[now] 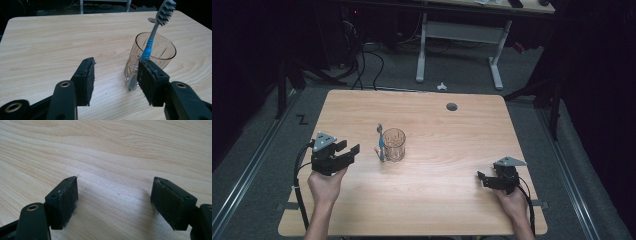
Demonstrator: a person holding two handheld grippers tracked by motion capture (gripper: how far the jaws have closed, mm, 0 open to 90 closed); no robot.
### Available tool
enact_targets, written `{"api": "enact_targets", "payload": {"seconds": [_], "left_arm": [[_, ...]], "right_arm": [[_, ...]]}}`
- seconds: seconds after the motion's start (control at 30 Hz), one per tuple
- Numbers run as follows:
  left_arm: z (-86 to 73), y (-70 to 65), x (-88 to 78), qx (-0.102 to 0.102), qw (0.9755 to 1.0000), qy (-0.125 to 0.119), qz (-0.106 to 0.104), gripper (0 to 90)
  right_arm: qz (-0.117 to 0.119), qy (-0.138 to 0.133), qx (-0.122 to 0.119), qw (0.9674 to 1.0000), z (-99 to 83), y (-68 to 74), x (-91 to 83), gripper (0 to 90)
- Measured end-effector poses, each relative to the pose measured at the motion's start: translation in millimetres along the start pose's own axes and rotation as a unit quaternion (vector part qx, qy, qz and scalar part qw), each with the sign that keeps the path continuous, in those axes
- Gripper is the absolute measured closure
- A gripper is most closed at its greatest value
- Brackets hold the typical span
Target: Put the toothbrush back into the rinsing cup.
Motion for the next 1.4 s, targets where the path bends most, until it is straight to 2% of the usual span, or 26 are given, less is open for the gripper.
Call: {"api": "enact_targets", "payload": {"seconds": [0.63, 0.73, 1.07, 1.4], "left_arm": [[-12.6, 9.2, -5.6, -0.019, 0.9998, 0.004, 0.009, 47.0], [-14.0, 9.7, -7.3, -0.017, 0.9998, 0.003, 0.014, 47.1], [-24.5, 17.4, -9.7, -0.027, 0.9993, 0.006, 0.026, 47.1], [-33.8, 21.4, -6.0, -0.034, 0.9989, 0.016, 0.029, 47.2]], "right_arm": [[0.0, 0.0, 0.0, 1.0, 0.0, 0.0, 0.0, 22.1], [0.0, 0.0, 0.0, 1.0, 0.0, 0.0, 0.0, 22.1], [0.0, 0.0, 0.0, 1.0, 0.0, 0.0, 0.0, 22.1], [0.0, -0.001, -0.001, 1.0, 0.0, -0.1, 0.1, 22.1]]}}
Point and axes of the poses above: each handheld gripper's, and its own axes: x roughly forward along the jaws, z roughly out of its top, y roughly to its left, the point moved 1 cm from there along x, roughly forward along the jaws
